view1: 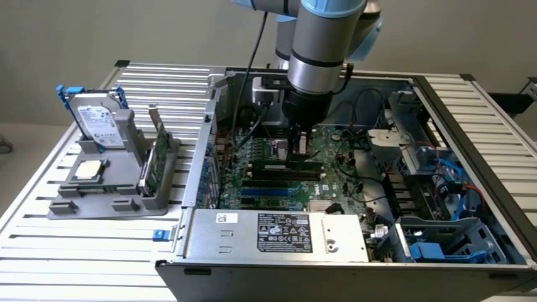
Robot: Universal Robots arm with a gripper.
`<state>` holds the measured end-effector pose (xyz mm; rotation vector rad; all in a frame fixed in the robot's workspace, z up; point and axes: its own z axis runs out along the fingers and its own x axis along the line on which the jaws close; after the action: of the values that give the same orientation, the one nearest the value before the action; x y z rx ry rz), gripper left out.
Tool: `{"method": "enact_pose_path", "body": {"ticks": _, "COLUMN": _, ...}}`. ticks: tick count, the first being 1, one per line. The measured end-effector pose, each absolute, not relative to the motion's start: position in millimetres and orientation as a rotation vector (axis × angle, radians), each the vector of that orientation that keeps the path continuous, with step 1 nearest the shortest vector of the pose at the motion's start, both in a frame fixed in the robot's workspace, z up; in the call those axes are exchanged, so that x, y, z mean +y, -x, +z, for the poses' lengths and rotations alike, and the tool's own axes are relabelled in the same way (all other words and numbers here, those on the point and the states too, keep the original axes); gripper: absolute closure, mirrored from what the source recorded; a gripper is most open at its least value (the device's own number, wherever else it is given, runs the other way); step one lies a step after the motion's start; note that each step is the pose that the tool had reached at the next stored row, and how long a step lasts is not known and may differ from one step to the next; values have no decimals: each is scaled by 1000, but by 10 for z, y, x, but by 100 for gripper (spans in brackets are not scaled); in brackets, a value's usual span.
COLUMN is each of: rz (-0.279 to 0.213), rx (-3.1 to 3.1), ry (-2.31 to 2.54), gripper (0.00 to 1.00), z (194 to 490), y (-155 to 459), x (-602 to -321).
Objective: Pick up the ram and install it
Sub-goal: 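Insert the ram into the slot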
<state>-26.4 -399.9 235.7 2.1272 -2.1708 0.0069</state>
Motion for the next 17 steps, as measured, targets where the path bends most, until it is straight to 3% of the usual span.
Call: {"method": "enact_pose_path", "body": {"ticks": 17, "rz": 5, "rx": -2160, "ry": -2130, "gripper": 86, "z": 2311, "y": 263, "x": -4018}}
